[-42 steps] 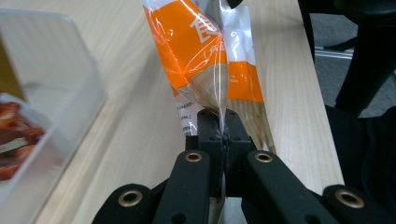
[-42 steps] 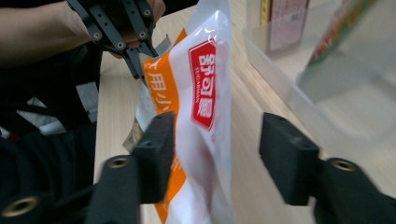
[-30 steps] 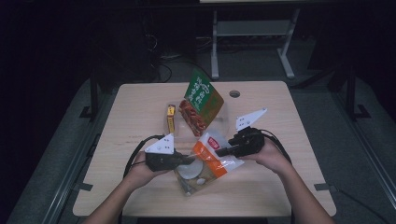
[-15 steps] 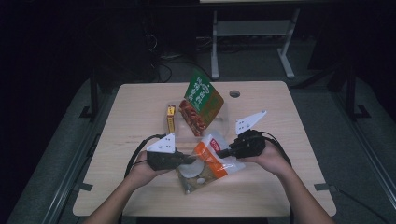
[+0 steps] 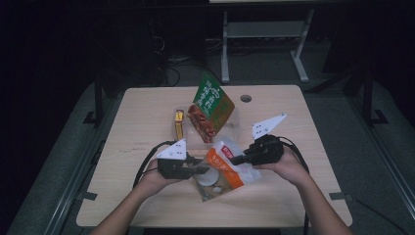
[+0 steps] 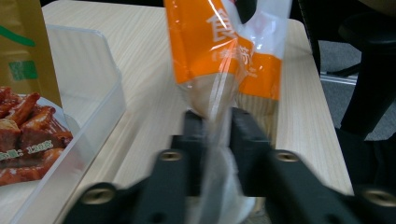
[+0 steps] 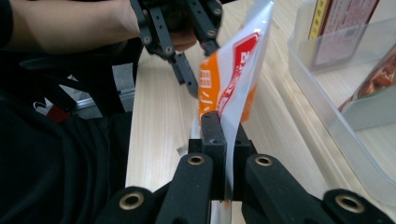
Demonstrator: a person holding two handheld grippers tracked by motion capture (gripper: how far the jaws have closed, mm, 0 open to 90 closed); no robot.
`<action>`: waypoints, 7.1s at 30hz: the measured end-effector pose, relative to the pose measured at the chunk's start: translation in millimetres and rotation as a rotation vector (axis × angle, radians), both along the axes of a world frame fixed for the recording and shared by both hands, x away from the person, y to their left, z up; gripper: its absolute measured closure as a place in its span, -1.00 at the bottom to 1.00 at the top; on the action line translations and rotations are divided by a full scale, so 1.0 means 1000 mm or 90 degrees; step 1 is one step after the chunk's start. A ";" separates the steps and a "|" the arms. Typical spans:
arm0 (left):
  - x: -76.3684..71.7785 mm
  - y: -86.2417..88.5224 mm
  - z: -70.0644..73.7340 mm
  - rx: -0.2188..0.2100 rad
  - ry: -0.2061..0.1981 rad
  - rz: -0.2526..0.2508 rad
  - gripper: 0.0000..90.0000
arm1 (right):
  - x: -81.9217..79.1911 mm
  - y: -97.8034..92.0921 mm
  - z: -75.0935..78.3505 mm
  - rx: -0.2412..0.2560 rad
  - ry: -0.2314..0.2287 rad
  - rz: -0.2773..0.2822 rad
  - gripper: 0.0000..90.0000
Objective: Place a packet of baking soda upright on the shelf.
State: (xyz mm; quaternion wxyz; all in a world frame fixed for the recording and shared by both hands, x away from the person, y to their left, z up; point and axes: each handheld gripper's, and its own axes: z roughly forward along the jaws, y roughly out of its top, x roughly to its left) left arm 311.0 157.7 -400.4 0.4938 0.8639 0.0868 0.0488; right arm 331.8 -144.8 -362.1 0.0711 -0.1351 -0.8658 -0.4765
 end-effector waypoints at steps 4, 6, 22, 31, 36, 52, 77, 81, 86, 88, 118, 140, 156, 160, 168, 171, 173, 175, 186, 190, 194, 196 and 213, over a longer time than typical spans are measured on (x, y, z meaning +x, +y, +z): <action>-0.005 0.003 0.002 -0.008 -0.011 0.024 -0.05 | -0.001 -0.001 0.002 0.010 -0.004 0.004 1.00; -0.007 0.007 0.005 -0.017 -0.011 0.039 -0.15 | -0.002 -0.002 0.004 0.009 -0.011 0.003 1.00; -0.011 0.049 -0.009 -0.004 0.037 0.112 -0.35 | -0.003 -0.025 0.031 -0.058 -0.043 -0.043 1.00; -0.011 0.043 -0.014 0.028 0.039 0.100 -0.39 | 0.002 -0.033 0.043 -0.073 -0.065 -0.067 1.00; -0.011 0.042 -0.018 0.022 0.049 0.101 -0.39 | 0.003 -0.036 0.049 -0.083 -0.076 -0.072 1.00; -0.012 0.036 -0.022 0.039 0.057 0.088 -0.39 | 0.017 -0.045 0.075 -0.119 -0.102 -0.101 1.00; -0.011 0.035 -0.024 0.047 0.058 0.083 -0.39 | 0.063 -0.037 0.107 -0.174 -0.118 -0.146 1.00; -0.012 0.033 -0.024 0.047 0.064 0.083 -0.39 | 0.068 -0.031 0.114 -0.180 -0.121 -0.147 1.00; -0.011 0.033 -0.024 0.051 0.065 0.081 -0.39 | 0.074 -0.025 0.119 -0.184 -0.130 -0.146 1.00; -0.011 0.033 -0.025 0.053 0.066 0.080 -0.39 | 0.078 -0.019 0.121 -0.189 -0.129 -0.148 1.00; -0.010 0.033 -0.027 0.064 0.077 0.079 -0.39 | 0.114 0.015 0.105 -0.249 -0.130 -0.149 1.00; -0.009 0.033 -0.028 0.079 0.072 0.074 -0.39 | 0.136 0.024 0.077 -0.268 -0.088 -0.155 1.00; -0.010 0.030 -0.029 0.086 0.074 0.068 -0.39 | 0.148 0.028 0.064 -0.271 -0.067 -0.168 0.99; -0.010 0.030 -0.030 0.088 0.075 0.067 -0.39 | 0.148 0.029 0.064 -0.267 -0.073 -0.183 0.91; -0.010 0.030 -0.030 0.089 0.075 0.068 -0.39 | 0.147 0.027 0.065 -0.244 -0.071 -0.205 0.58; -0.011 0.029 -0.030 0.090 0.074 0.067 -0.39 | 0.145 0.026 0.067 -0.233 -0.075 -0.214 0.41; -0.011 0.029 -0.030 0.091 0.074 0.066 -0.39 | 0.143 0.025 0.066 -0.225 -0.078 -0.224 0.16; -0.011 0.029 -0.030 0.091 0.074 0.066 -0.39 | 0.143 0.024 0.066 -0.223 -0.079 -0.228 0.12; -0.011 0.029 -0.030 0.093 0.077 0.065 -0.39 | 0.134 0.009 0.068 -0.211 -0.074 -0.265 -0.11; -0.011 0.028 -0.031 0.094 0.075 0.063 -0.39 | 0.131 0.006 0.069 -0.209 -0.073 -0.266 -0.11; -0.011 0.028 -0.031 0.097 0.069 0.060 -0.39 | 0.124 0.000 0.070 -0.210 -0.075 -0.269 -0.09; -0.011 0.028 -0.031 0.098 0.074 0.062 -0.39 | 0.122 -0.001 0.071 -0.211 -0.071 -0.274 -0.09; -0.010 0.027 -0.033 0.105 0.083 0.060 -0.44 | 0.091 -0.022 0.072 -0.199 -0.074 -0.297 -0.18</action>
